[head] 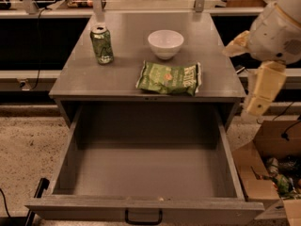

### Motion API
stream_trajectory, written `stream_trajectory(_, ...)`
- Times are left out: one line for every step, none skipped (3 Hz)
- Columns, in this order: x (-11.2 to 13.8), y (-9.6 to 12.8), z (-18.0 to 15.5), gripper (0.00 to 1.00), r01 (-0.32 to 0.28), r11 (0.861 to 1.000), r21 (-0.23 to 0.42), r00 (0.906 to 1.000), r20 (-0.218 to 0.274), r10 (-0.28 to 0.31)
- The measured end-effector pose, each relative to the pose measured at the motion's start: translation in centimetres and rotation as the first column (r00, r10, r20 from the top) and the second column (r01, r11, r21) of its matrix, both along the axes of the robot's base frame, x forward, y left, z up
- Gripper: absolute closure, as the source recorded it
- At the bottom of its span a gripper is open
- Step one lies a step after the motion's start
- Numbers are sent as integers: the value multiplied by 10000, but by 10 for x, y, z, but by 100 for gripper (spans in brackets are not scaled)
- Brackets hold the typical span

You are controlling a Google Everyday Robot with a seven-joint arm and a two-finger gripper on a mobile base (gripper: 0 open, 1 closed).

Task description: Place green jalapeno chip bag into top drawer

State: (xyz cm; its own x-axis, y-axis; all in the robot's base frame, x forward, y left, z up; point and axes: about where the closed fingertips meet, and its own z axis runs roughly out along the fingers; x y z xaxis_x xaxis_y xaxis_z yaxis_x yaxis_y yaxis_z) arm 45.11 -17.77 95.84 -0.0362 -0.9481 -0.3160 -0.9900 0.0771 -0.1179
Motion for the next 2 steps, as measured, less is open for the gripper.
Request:
stream_trajectory(37, 4, -15, 0, -16, 9999, 105, 9995, 326, 13)
stream_trajectory(70, 15, -38, 0, -11, 9995, 328, 9987, 511, -6)
